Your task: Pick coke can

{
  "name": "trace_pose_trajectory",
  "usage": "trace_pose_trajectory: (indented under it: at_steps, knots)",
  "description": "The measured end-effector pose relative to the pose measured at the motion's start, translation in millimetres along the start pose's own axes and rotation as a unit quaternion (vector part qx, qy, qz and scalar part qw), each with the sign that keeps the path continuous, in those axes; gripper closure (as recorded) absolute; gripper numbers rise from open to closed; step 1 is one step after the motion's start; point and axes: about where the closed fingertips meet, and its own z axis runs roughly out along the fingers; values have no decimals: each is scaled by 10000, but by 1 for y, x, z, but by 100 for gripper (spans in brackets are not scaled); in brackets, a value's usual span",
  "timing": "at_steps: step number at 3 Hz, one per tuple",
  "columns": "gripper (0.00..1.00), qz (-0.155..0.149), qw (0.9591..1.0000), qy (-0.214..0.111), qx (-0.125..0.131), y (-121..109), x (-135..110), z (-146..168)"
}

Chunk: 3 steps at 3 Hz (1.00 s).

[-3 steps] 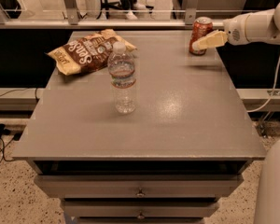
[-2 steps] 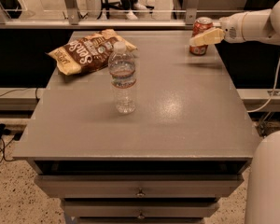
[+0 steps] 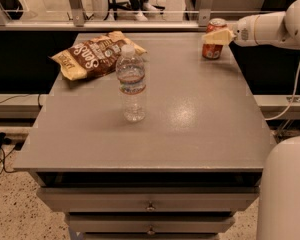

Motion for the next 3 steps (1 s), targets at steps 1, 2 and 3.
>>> trace_pose_trajectory:
  at_steps: [1,2,3]
  knots:
    - [65,17,9994,-25,-343,22,-7,1]
    - [88,156,9954,-31,-950,63,-20,-10]
    - [100,142,9936,85,-1117,72,-14,-8]
